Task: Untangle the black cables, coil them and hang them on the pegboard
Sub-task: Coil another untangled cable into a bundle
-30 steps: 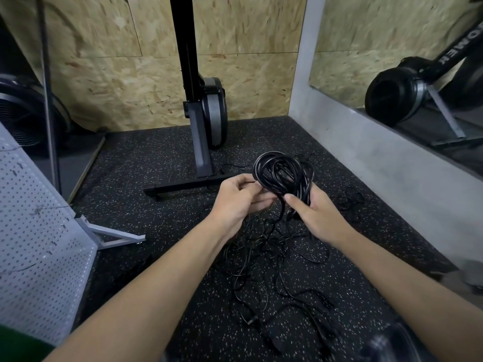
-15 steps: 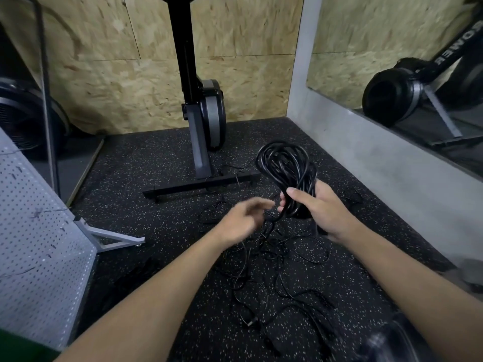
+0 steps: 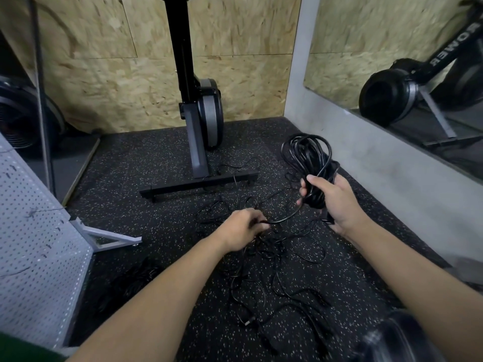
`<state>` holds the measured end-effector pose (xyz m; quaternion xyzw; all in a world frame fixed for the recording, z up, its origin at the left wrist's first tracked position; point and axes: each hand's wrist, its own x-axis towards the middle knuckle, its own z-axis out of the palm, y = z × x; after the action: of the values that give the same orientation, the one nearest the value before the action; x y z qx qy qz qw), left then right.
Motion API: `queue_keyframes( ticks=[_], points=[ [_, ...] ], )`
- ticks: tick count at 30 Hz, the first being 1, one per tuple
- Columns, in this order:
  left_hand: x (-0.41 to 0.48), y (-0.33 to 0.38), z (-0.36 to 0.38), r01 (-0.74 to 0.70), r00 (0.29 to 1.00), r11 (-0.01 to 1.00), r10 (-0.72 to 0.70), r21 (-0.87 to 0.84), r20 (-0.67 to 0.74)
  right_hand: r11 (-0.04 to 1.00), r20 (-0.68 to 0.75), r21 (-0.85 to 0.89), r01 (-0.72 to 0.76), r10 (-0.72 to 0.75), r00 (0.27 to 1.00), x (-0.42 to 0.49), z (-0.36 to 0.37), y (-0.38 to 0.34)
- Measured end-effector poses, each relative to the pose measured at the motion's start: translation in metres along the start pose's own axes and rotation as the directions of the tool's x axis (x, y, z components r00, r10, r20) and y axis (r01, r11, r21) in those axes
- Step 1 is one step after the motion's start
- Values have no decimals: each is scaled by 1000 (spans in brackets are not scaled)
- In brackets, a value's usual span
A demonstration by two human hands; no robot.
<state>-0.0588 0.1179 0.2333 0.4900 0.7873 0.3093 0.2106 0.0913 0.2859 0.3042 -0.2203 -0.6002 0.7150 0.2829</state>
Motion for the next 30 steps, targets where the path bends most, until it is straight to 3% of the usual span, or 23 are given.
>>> queue_keyframes(
  ticks=[2,4,7,10,12,14,16,18,23,27,30],
  points=[
    [0,0,-7,-34,999,996,37,82,-30,995,-82,-98,-2,-6,997,3,-3,0],
    [-3,8,-15,-117,990,988,124,99,-68,952,-123,-305,-14,-25,992,5,-8,0],
    [-10,27,-25,-246,954,967,253,63,-159,762,-56,-646,-36,-1,998,6,-12,5],
    [-16,46,-29,-355,889,933,354,50,-292,567,73,-824,16,79,994,2,-4,15],
    [-18,56,-30,-405,825,912,392,57,-406,553,116,-833,23,134,984,-4,6,15],
    [-18,62,-33,-422,783,906,386,38,-489,637,158,-771,-13,212,965,-11,15,11],
    [-18,63,-38,-407,785,914,347,-4,-514,779,213,-615,-124,316,925,-15,21,5],
    [-18,60,-41,-379,811,925,317,-28,-492,831,271,-519,-202,384,883,-22,24,-1],
    [-16,52,-45,-360,826,930,285,-67,-487,715,418,-699,-11,421,805,-29,24,0],
    [-15,41,-45,-329,834,943,260,-59,-487,686,432,-725,56,390,813,-28,23,4],
    [-19,29,-43,-218,847,973,149,-78,-510,714,417,-697,64,330,847,-22,13,2]
  ],
)
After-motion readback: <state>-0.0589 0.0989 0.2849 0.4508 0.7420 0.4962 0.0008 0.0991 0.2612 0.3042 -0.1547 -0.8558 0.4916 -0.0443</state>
